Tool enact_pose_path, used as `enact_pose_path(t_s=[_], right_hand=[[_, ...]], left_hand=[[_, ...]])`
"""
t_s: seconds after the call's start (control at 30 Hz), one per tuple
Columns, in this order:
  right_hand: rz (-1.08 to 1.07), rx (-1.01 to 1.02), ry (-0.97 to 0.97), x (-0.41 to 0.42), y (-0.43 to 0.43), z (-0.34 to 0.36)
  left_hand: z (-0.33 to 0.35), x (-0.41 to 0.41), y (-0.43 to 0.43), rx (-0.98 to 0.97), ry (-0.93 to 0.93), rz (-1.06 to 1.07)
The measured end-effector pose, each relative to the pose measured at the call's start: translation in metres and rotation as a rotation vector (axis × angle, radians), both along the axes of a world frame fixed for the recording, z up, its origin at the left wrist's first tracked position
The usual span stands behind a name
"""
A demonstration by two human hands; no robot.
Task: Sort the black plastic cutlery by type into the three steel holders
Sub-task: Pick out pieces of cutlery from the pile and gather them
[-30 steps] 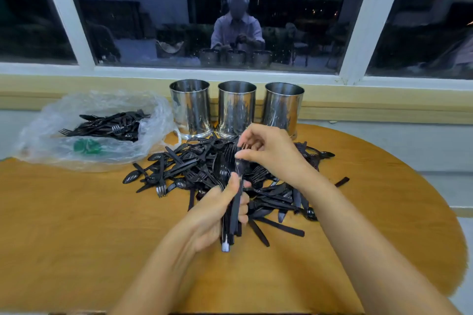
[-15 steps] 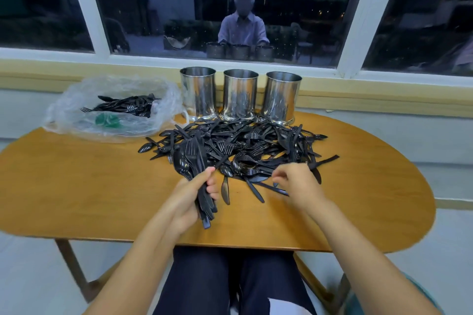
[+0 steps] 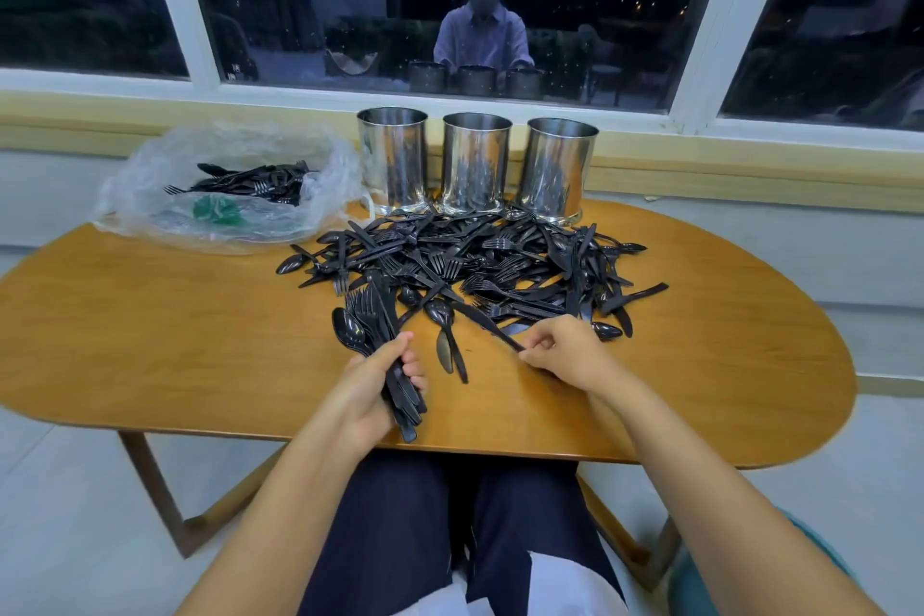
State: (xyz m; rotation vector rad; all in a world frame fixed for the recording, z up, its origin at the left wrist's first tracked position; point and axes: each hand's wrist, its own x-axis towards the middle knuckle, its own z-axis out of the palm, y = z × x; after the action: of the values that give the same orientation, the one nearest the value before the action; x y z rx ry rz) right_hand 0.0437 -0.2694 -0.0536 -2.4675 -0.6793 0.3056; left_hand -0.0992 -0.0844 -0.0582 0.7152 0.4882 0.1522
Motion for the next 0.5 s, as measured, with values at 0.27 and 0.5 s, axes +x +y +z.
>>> enact_pose_path(t_s=[0.27,0.5], right_hand=[[-0.161,0.526,0.324,-0.033,0.013,0.023],[-0.075,0.613,0.331,-0.08,0.035,0.01]], left_hand=[[-0.002,0.007,-0.015,-0.018,0.022,0.04],[-0.001,0.017,-0.028,0.163,-0.009,0.095]])
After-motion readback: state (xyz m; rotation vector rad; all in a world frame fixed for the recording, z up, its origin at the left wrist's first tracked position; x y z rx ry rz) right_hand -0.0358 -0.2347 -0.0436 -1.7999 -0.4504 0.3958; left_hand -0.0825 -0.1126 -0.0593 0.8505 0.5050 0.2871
